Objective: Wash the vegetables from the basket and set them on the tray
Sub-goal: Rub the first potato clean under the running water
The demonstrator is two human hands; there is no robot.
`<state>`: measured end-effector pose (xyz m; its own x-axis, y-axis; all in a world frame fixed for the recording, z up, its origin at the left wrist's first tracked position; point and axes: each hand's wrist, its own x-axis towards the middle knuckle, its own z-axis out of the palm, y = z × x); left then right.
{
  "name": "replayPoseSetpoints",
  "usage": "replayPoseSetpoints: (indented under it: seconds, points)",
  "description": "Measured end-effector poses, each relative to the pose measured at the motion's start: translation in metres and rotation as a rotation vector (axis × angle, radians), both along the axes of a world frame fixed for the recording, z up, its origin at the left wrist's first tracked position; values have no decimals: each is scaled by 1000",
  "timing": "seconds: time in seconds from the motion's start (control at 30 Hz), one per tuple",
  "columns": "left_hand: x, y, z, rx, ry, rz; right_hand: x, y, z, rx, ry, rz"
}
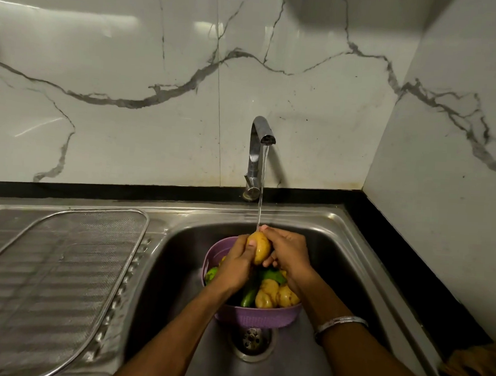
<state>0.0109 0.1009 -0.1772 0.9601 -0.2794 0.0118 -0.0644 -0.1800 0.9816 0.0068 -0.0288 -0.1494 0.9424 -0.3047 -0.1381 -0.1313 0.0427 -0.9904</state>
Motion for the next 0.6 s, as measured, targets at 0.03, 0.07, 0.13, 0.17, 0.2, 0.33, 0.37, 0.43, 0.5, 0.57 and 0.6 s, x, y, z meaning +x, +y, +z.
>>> replayPoseSetpoints:
  seconds: [0.03,0.07,0.13,0.17,0.2,0.33,0.37,0.43,0.5,0.57,0.6]
  points:
    - [1,-1,0,-20,4,23,1,0,0,6,-5,41]
    - [3,-2,0,-55,17,50,1,0,0,17,-11,98]
    - [6,-3,2,-111,66,108,2,0,0,19,-26,195]
    - [7,-3,1,-109,85,123,4,0,-2,0,-37,211]
    - [8,-4,-1,-99,101,122,4,1,-2,-27,-56,202]
    - [4,-8,-6,-67,74,55,2,6,-7,-170,-145,3]
    - [4,-9,-7,-43,44,50,1,6,-7,-201,-164,-41]
    - [5,-8,-10,-40,26,65,1,4,-4,-212,-172,-32]
    - [8,-7,-15,-17,12,97,1,0,-1,-184,-130,79]
    - [10,-7,-18,-10,12,103,4,-7,-2,-161,-85,182]
    - [10,-7,-17,-29,20,103,4,-8,-2,-138,-65,216]
